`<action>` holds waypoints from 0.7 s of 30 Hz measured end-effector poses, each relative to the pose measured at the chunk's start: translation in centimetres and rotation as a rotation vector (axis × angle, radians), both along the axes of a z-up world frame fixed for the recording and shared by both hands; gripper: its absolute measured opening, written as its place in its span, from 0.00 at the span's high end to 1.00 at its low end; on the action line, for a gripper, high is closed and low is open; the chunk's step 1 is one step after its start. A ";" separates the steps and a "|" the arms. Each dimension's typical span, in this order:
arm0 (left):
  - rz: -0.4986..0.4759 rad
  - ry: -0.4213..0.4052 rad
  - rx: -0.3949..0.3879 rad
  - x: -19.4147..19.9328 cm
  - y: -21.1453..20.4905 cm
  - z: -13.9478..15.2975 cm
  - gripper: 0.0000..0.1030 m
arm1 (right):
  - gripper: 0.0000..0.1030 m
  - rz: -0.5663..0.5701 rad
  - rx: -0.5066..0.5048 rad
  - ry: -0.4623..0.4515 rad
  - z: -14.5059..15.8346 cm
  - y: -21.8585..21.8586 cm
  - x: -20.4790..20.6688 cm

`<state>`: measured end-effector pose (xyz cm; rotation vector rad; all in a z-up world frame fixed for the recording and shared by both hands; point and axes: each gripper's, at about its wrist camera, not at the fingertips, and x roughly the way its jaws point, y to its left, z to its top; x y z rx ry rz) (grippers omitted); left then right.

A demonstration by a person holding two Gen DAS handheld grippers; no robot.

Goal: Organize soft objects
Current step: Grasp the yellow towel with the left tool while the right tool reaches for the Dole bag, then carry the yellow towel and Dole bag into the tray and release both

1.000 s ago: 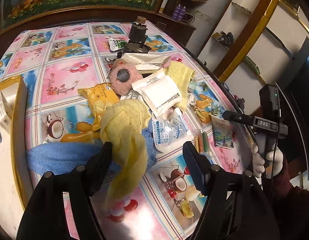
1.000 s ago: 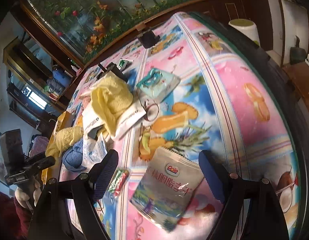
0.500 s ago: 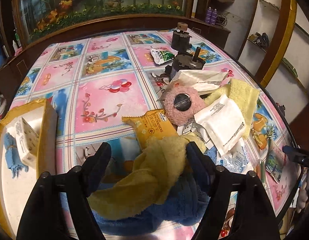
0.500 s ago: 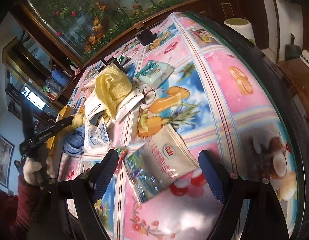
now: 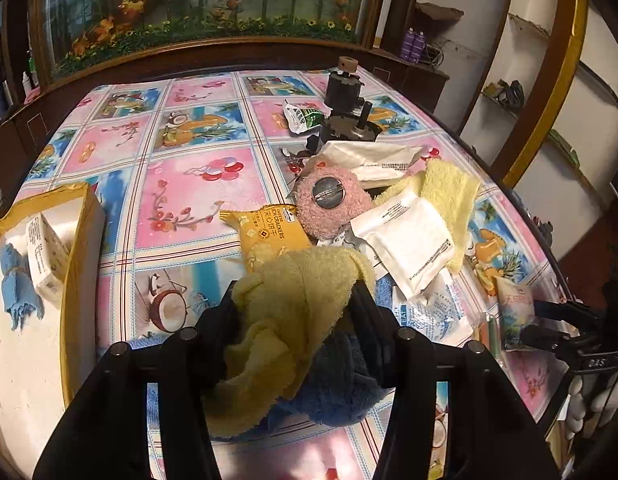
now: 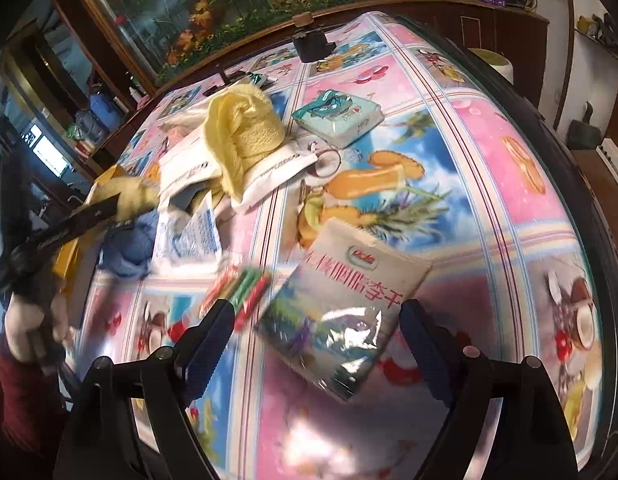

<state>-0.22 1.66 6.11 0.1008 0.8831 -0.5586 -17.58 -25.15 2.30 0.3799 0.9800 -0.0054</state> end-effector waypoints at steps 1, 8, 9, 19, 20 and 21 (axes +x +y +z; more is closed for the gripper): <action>0.003 -0.003 -0.014 -0.3 0.3 0.3 0.51 | 0.16 -0.008 -0.004 0.003 -0.1 0.0 0.6; 0.010 -0.018 -0.088 -2.3 0.9 1.7 0.51 | 0.22 0.018 -0.274 0.041 -0.7 3.2 3.0; 0.012 -0.021 -0.096 -2.5 0.9 1.9 0.51 | 0.25 0.023 -0.264 0.036 -0.7 3.2 2.8; 0.094 -0.042 -0.231 -5.4 5.2 3.8 0.50 | 0.42 -0.014 -0.129 -0.008 0.2 1.0 0.2; 0.111 -0.046 -0.245 -5.7 6.1 4.0 0.50 | 0.42 -0.025 -0.121 -0.018 0.5 0.6 -0.1; 0.128 -0.052 -0.254 -6.0 6.9 4.2 0.50 | 0.42 -0.032 -0.119 -0.029 0.9 0.4 -0.2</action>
